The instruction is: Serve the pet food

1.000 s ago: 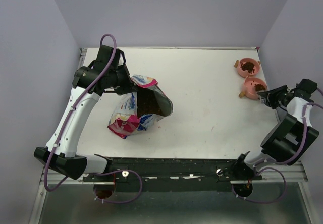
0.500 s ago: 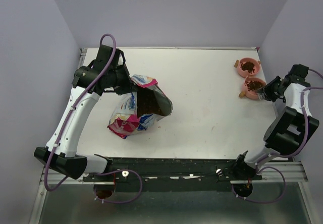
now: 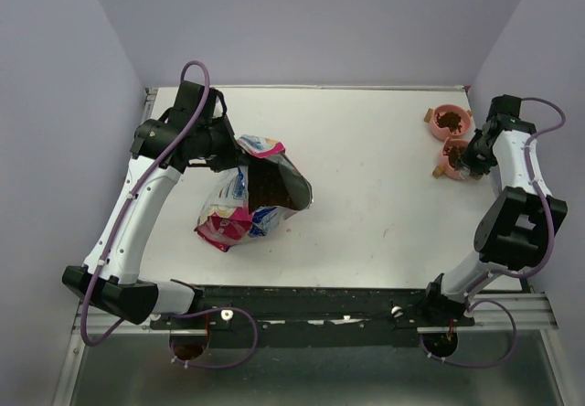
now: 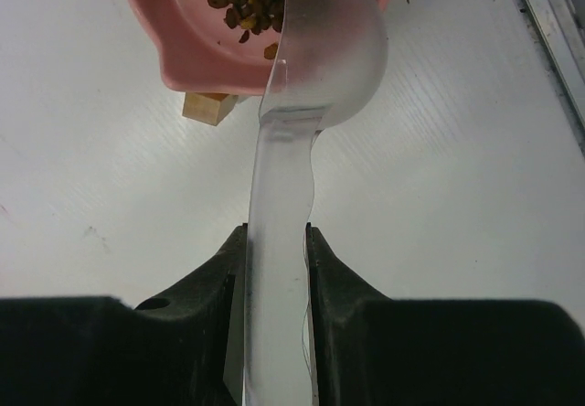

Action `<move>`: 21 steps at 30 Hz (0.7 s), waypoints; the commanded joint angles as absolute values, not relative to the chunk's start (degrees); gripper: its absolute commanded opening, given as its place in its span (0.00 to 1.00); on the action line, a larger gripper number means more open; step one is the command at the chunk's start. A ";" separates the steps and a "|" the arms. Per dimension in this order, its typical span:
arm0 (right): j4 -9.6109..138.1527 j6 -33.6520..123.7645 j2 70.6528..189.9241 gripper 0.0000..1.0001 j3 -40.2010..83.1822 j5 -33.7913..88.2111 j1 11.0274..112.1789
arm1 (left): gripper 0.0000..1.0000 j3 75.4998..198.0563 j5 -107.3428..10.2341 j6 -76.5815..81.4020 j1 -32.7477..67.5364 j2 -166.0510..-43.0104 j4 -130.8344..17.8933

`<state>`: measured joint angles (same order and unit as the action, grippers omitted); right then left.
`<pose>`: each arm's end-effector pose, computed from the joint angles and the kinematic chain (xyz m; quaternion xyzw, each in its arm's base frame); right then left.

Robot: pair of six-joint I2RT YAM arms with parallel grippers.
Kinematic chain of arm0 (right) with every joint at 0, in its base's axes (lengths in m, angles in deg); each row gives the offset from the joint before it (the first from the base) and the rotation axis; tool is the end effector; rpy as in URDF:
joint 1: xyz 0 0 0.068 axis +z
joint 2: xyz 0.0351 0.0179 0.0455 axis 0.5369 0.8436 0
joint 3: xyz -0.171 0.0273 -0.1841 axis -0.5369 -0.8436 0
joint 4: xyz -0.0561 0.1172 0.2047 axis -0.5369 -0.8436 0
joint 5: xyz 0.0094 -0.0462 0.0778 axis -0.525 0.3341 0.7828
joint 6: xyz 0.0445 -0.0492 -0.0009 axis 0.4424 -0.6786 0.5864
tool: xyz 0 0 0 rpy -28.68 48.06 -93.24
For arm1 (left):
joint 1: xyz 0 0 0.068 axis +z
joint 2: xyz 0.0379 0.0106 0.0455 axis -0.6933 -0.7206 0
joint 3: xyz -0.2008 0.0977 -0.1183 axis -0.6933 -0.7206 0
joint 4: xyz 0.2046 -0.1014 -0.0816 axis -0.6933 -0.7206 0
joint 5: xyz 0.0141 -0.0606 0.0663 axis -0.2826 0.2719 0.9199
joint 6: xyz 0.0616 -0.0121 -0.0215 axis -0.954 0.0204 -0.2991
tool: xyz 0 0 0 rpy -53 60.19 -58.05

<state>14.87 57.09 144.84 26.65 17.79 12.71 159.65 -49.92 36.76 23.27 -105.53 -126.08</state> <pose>0.3102 -0.1132 0.2415 0.3258 0.9199 -0.0169 0.2176 0.2210 -0.0926 0.3837 -0.1756 0.9168 -0.2578 0.2496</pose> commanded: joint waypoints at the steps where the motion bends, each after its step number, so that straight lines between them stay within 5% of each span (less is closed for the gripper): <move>1: 8.45 55.29 146.24 0.00 29.70 9.21 14.98 | 0.00 162.08 -53.13 38.03 23.50 -104.89 -121.77; 21: 5.72 54.24 146.77 0.00 36.82 5.42 18.77 | 0.00 161.99 -53.12 38.12 23.59 -104.89 -121.77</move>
